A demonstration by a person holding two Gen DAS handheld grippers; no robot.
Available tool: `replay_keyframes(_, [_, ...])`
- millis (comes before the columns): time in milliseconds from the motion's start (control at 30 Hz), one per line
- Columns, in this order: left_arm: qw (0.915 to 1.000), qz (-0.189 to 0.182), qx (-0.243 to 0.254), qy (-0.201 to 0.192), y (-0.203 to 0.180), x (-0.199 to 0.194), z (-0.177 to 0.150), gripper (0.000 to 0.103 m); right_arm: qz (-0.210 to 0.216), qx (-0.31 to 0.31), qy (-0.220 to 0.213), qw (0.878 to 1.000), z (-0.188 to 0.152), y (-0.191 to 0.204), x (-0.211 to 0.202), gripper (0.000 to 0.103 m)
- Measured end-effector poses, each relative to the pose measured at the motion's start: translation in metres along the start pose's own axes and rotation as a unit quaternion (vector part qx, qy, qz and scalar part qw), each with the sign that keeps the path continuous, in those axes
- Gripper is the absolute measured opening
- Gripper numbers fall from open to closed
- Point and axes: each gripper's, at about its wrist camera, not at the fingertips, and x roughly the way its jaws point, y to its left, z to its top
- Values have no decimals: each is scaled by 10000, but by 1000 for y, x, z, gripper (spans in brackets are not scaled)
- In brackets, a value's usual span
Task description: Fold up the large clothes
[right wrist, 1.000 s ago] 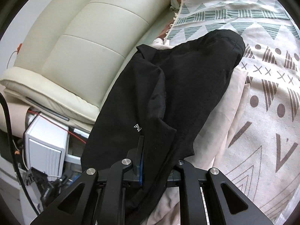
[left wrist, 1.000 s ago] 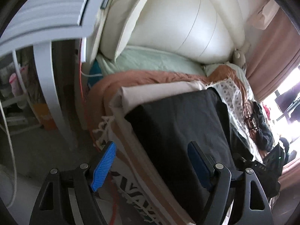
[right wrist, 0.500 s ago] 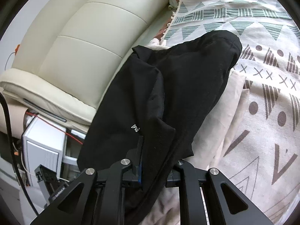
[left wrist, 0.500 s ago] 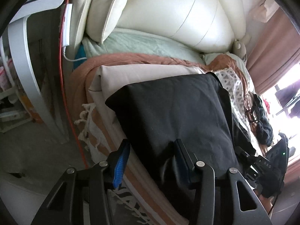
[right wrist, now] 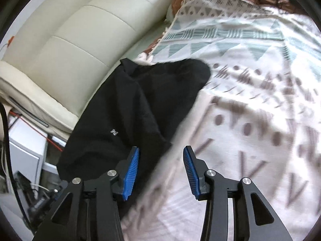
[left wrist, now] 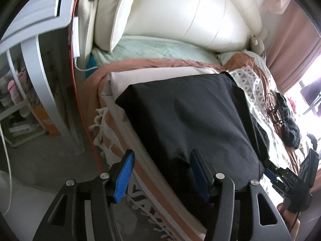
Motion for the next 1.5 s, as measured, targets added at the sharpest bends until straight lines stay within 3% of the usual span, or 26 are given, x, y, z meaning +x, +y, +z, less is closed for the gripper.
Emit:
replay_keyframes(67, [9999, 9, 152, -64, -10, -7, -2, 60, -200, -46, -89, 9997, 0, -5, -15, 43])
replay_keyframes(133, [9995, 5, 281, -139, -21, -14, -3, 69, -401, -77, -208, 9989, 0, -12, -30, 43])
replay_keyframes(333, [9962, -120, 726, -467, -64, -41, -14, 95, -428, 0, -426, 9982, 1, -33, -75, 43])
replay_keyframes(400, [9943, -170, 905, -534, -79, -48, -19, 98, -479, -22, -473, 9977, -1, -39, -91, 44])
replay_keyframes(500, [9912, -297, 1167, -541, -103, -56, -27, 100, -653, 17, -617, 9960, -5, -49, -114, 60])
replay_keyframes(567, [9886, -362, 1352, -548, -116, -60, -34, 101, -730, 71, -755, 9944, -11, -55, -130, 82])
replay_keyframes(733, [9817, -558, 1675, -708, -143, -75, -50, 103, -971, 137, -961, 9905, -26, -74, -169, 102])
replay_keyframes(1133, [9643, -873, 2361, -819, -180, -111, -102, 103, -1527, 90, -1496, 9768, -71, -99, -252, 102])
replay_keyframes(1500, [9431, -1091, 3023, -848, -192, -140, -160, 103, -2050, -66, -1750, 9630, -121, -109, -314, 102])
